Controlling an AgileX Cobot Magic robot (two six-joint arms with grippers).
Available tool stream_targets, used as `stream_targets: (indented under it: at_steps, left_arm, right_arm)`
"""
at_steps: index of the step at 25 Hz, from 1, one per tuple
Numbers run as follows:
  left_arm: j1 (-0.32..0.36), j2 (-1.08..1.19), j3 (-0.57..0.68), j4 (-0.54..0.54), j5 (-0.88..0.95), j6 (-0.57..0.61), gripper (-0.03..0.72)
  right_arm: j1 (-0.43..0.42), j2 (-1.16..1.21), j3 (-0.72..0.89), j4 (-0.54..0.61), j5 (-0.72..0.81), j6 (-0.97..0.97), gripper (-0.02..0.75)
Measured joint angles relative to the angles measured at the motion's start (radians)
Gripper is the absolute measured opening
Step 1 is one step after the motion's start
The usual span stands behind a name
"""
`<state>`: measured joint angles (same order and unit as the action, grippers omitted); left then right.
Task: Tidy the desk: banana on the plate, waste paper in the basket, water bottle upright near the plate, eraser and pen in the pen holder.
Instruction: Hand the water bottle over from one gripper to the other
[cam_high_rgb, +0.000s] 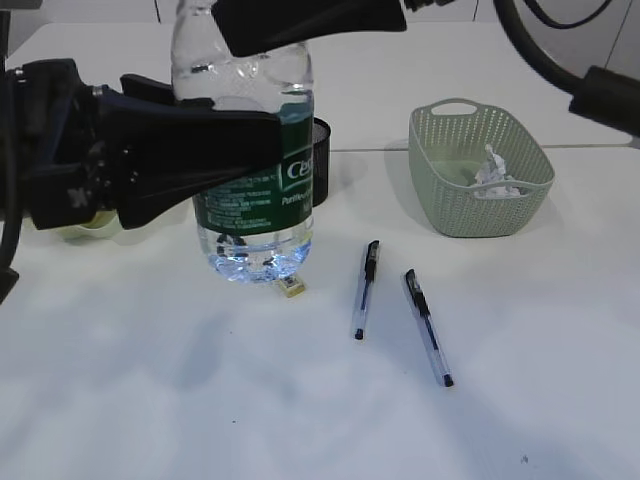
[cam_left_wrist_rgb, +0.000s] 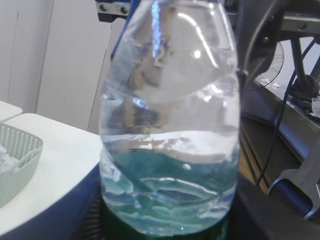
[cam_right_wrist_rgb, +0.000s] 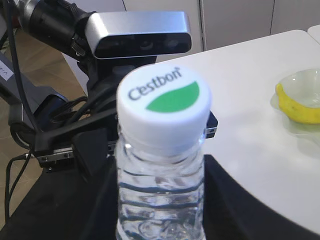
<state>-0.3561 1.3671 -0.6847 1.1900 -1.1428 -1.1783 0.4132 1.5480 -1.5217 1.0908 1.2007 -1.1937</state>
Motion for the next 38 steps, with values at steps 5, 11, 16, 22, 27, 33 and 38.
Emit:
stream_targets:
  at_steps: [5, 11, 16, 22, 27, 33, 38]
  left_arm:
    - [0.0, 0.0, 0.0, 0.0, 0.011, 0.029, 0.391]
    - [-0.001, 0.002, 0.0, 0.016, 0.037, 0.048, 0.39]
    - [-0.002, 0.004, 0.0, 0.025, 0.064, 0.064, 0.386]
    - [-0.002, 0.004, 0.0, 0.011, 0.09, 0.085, 0.38]
    - [-0.002, 0.004, 0.0, -0.012, 0.118, 0.108, 0.379]
    - [-0.001, 0.006, 0.0, -0.048, 0.169, 0.115, 0.379]
    - [0.015, 0.006, 0.0, -0.054, 0.188, 0.122, 0.379]
  right_arm:
    - [0.002, 0.0, 0.0, -0.014, -0.002, 0.0, 0.362]
    - [0.004, 0.0, 0.0, -0.076, -0.008, 0.044, 0.364]
    - [0.006, 0.0, 0.0, -0.117, -0.016, 0.062, 0.4]
    - [0.006, 0.0, -0.002, -0.131, -0.032, 0.075, 0.433]
    - [0.006, -0.004, -0.002, -0.156, -0.03, 0.083, 0.468]
    - [0.006, -0.016, -0.002, -0.237, -0.017, 0.115, 0.498]
    - [0.006, -0.028, -0.002, -0.373, -0.01, 0.221, 0.501]
